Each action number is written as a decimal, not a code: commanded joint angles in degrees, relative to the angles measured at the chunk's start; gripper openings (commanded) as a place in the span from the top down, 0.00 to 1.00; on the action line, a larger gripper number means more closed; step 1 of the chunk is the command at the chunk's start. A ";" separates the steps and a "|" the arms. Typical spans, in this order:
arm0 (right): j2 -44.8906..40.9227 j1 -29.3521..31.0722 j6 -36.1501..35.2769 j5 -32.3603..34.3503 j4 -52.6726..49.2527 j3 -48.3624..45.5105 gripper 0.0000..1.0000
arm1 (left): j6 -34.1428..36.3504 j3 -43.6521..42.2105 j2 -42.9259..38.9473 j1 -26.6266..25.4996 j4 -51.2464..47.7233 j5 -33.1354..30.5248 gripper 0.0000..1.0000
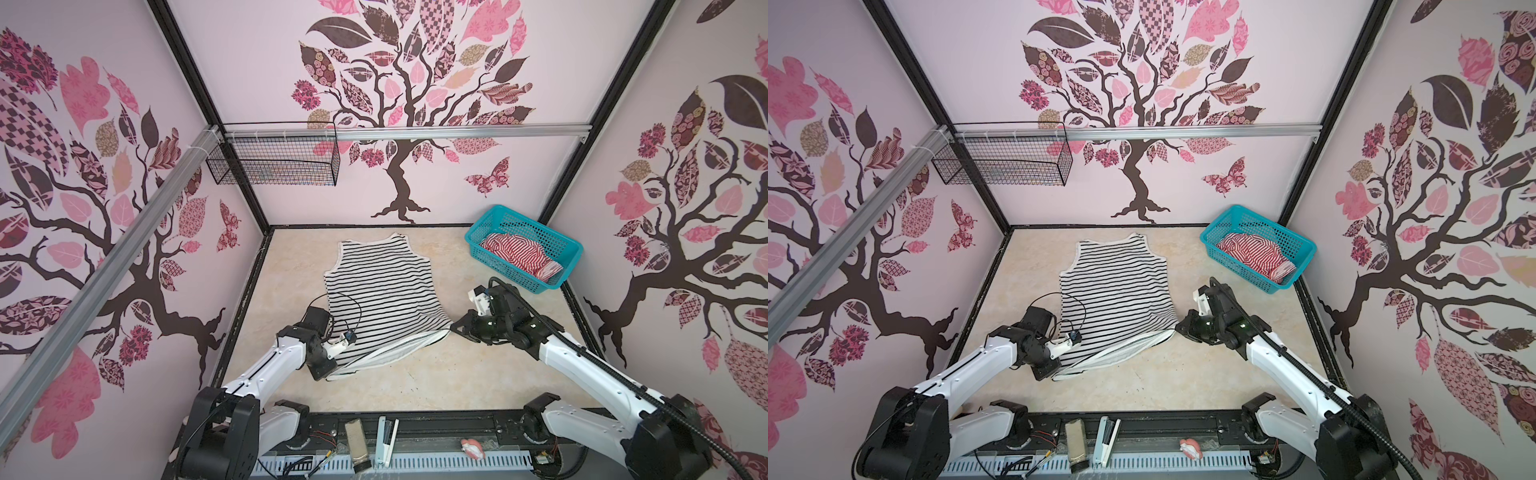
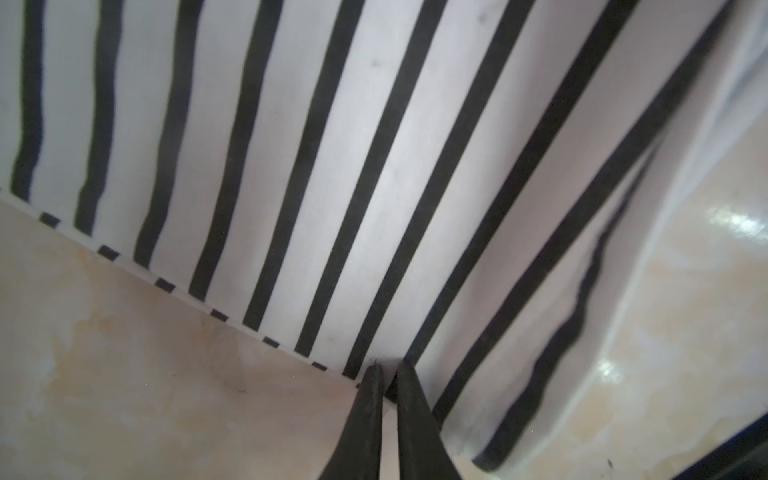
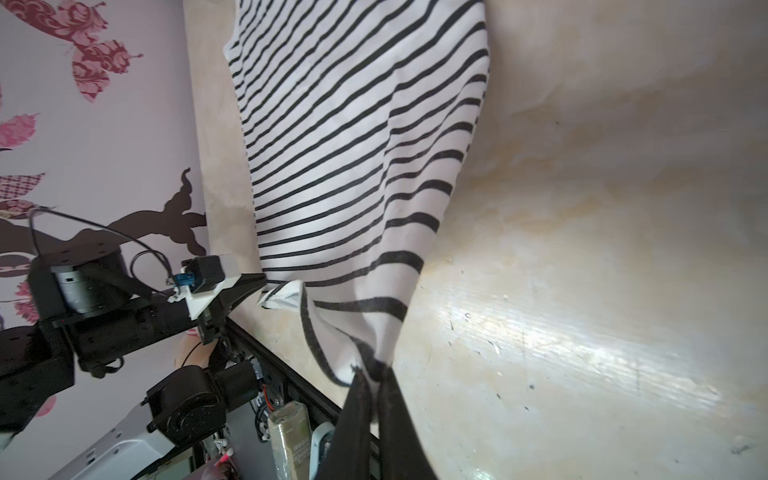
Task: Fold and stack the tank tops
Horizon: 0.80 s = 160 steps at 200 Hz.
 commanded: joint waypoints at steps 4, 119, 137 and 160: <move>0.77 0.30 -1.44 3.68 -2.20 -3.24 0.90 | 0.95 -1.14 -3.30 -0.31 -2.73 1.16 0.88; 6.86 0.26 -1.24 10.42 4.33 -16.51 0.55 | 3.64 -3.31 -7.49 -2.95 -6.77 -2.54 0.88; 3.90 0.32 -1.39 11.16 2.61 -14.99 0.50 | 3.92 -2.74 -8.09 -2.91 -6.31 -3.68 0.88; -0.67 0.32 -0.94 10.03 1.00 -12.37 0.51 | 2.20 0.50 -10.12 -2.87 -6.75 -2.11 0.88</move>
